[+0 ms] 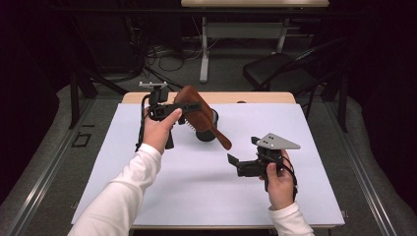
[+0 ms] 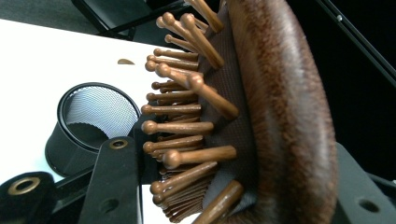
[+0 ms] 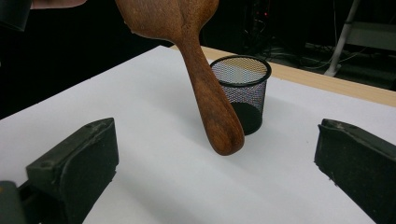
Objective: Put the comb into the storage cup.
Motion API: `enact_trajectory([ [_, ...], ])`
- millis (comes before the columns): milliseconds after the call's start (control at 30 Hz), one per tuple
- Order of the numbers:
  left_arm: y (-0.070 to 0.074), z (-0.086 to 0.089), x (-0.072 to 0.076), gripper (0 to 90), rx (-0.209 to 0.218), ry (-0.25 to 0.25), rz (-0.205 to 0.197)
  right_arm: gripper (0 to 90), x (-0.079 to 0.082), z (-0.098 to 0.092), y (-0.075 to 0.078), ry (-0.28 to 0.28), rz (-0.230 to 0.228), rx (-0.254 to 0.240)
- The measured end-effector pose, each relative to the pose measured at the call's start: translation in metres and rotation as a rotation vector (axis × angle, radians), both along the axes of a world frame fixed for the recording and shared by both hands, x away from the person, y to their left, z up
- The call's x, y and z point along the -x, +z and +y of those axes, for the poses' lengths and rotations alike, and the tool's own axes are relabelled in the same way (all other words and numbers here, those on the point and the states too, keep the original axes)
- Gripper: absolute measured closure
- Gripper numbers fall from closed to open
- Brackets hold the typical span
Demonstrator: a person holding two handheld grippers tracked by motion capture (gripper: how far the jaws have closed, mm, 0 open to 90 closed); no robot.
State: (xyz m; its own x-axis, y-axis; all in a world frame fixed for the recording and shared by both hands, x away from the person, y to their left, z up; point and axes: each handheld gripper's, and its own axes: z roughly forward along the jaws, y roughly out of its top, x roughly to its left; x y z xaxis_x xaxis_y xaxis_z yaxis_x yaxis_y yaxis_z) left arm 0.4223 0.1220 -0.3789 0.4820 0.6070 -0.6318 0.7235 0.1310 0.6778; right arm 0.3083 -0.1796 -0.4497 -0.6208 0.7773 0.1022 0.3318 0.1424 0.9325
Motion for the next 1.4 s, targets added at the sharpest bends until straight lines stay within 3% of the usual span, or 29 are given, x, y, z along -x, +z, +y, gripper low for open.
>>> enact_trajectory([
  [1067, 0.012, 0.013, -0.012, 50.4, -0.002, 0.04, -0.004, 0.0, 0.005, -0.005, 0.002, -0.016, -0.006, -0.006],
  [1400, 0.013, 0.018, -0.02, 50.4, -0.006, 0.074, -0.002, 0.0, 0.005, -0.005, 0.001, -0.015, -0.005, -0.006],
])
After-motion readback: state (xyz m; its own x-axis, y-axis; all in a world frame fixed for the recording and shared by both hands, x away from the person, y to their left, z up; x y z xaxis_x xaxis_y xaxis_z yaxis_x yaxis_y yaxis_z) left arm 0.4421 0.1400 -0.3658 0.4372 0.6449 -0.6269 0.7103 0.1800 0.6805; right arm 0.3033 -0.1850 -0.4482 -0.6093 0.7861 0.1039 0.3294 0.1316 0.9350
